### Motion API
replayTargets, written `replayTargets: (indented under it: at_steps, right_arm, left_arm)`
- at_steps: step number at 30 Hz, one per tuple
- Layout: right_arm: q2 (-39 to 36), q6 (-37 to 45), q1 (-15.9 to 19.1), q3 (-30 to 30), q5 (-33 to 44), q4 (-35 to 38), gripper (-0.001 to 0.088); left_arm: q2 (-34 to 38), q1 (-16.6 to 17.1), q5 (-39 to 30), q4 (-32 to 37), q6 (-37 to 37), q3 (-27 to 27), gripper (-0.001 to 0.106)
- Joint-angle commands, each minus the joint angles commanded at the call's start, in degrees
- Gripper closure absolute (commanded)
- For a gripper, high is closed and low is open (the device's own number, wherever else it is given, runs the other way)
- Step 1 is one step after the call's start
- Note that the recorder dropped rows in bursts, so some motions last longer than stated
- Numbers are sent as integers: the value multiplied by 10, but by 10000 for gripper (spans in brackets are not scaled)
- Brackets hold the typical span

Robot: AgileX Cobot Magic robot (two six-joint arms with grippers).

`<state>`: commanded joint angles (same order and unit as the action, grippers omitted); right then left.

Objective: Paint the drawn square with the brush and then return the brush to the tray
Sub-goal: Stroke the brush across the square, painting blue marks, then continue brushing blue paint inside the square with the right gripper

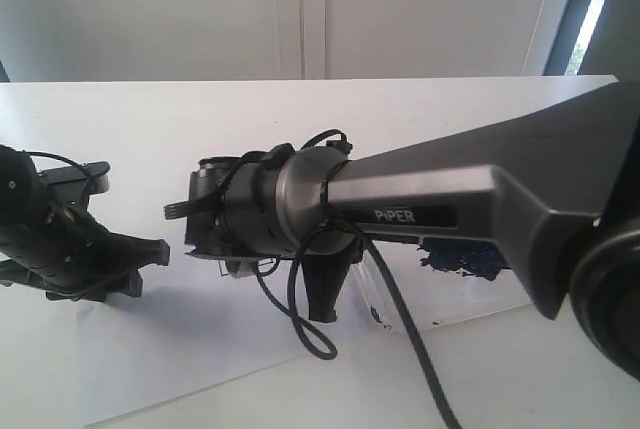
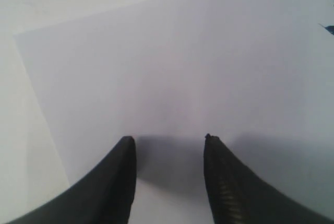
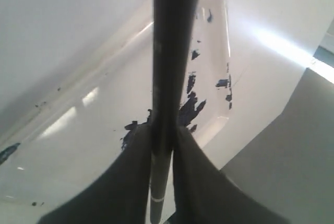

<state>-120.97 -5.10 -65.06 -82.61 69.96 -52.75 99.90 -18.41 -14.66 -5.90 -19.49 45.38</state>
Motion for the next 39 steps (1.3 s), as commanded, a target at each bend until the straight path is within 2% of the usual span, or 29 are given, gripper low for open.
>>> replayTargets:
  at_steps: [4,8,14,26,39]
  right_arm:
    - [0,-3,-2,34,0,-49,868]
    - [4,-43,-2,85,0,-117,868]
    - [10,-82,-2,128,0,-193,868]
    - [3,-78,-2,126,0,-259,868]
    - [-49,-71,0,124,0,-306,868]
  left_arm:
    - [0,0,-1,0,0,0,574]
    - [0,0,-1,0,0,0,574]
    - [0,0,-1,0,0,0,574]
    - [0,0,-1,-10,0,0,574]
    - [0,0,-4,-10,0,0,574]
